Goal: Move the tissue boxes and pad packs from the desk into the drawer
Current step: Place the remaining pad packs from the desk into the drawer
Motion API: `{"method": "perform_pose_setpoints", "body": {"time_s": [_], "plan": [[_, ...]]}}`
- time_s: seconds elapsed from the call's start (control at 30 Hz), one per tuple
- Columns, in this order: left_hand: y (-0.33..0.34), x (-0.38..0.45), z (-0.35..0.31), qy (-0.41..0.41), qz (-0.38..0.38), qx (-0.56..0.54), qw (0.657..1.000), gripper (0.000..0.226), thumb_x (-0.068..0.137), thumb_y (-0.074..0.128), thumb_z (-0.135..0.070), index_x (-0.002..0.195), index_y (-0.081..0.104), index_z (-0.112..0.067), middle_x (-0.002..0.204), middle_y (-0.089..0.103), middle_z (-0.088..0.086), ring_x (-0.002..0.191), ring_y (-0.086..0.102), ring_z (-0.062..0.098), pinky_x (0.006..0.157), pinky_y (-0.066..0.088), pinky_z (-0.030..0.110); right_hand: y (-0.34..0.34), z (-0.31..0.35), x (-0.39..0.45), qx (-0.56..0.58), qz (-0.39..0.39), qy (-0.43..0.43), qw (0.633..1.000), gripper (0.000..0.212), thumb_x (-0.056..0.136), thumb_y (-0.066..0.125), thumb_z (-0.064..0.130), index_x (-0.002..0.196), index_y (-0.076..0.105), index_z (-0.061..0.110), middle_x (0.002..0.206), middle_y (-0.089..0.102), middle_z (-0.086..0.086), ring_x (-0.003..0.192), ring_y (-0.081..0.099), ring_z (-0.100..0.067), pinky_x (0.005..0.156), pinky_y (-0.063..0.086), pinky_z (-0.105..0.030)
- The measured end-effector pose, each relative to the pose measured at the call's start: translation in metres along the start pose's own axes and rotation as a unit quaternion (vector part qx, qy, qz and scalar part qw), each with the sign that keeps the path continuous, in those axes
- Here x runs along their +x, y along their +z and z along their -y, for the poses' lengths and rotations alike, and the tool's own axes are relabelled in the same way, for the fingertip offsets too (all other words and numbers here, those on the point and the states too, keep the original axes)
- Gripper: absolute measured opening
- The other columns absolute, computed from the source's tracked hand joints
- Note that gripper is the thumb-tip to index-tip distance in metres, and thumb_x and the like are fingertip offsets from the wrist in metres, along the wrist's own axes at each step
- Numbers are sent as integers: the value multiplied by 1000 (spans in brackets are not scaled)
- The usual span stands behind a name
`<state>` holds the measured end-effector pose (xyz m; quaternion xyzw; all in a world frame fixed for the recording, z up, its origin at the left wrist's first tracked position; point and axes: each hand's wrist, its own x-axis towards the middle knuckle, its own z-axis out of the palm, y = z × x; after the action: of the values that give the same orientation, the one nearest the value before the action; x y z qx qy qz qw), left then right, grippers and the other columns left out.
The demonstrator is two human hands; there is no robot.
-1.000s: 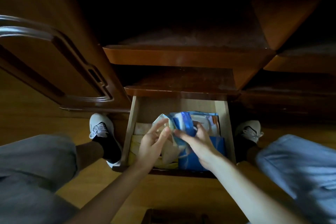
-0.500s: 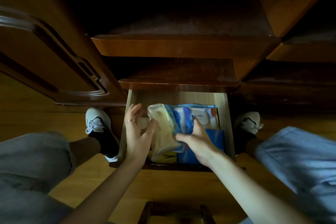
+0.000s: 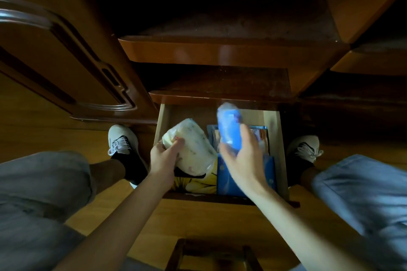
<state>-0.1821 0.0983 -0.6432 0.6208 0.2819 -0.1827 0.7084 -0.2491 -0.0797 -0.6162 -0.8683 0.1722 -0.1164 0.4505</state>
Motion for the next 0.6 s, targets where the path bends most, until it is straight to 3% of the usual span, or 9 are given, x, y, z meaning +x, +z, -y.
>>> {"method": "perform_pose_setpoints", "body": {"time_s": [0.07,0.1,0.17,0.23,0.3,0.4,0.47,0.53,0.6], "plan": [[7,-8,-1,-20,61,-25,998,27,93,70,-10,118,68,-2,103,77,14,93,75,29,74,62,40,14,12,-15,-43,129,-88,987,62,94,68,22,149,41,21,145,49,1,121,56,-5,87,52,-11],[8,-11,-3,-28,86,-37,995,25,95,66,-12,119,68,-3,105,76,15,94,75,29,73,62,39,21,14,-24,-79,189,-111,972,71,94,65,23,156,31,22,160,35,1,140,39,-6,100,45,-16],[5,-14,-5,-28,129,-58,990,30,98,56,-21,124,69,-9,116,74,15,107,72,31,82,60,42,26,15,-33,-131,229,-129,956,83,97,62,25,163,11,22,170,11,2,149,9,-6,108,29,-22],[1,-14,-8,-5,195,-59,979,40,99,49,-34,128,68,-14,124,71,14,115,67,33,90,58,43,21,16,-29,-134,222,-155,953,81,98,60,23,163,11,20,170,14,1,153,11,-10,110,28,-22],[0,-13,-6,26,251,-35,967,49,97,58,-47,131,64,-12,127,69,17,118,66,34,92,57,42,14,18,-25,-117,230,-184,948,73,97,57,20,162,22,19,167,27,1,153,21,-13,113,31,-23],[4,-13,0,43,210,-20,977,51,83,82,-42,119,70,-7,116,73,20,110,70,37,82,60,39,10,23,-23,-54,264,-182,946,56,96,49,18,152,47,18,156,47,4,146,35,-7,114,38,-24],[1,-8,4,19,127,-51,990,50,72,89,-36,109,74,-5,108,76,19,103,73,36,72,61,35,5,21,-21,-42,207,-220,952,39,96,50,18,130,69,17,138,65,4,131,54,-7,106,50,-28],[-3,-2,1,13,84,-84,993,49,69,90,-31,108,74,-7,106,77,17,96,76,33,67,61,34,0,12,-15,-39,70,-275,958,22,94,59,13,105,79,14,113,76,3,111,65,-13,91,56,-30],[-2,-1,-6,16,88,-83,993,48,73,90,-27,114,72,-8,108,77,16,95,76,32,68,62,36,-4,5,-1,-59,-12,-234,970,19,96,64,19,112,75,16,118,71,5,113,61,-13,91,49,-19]]}}
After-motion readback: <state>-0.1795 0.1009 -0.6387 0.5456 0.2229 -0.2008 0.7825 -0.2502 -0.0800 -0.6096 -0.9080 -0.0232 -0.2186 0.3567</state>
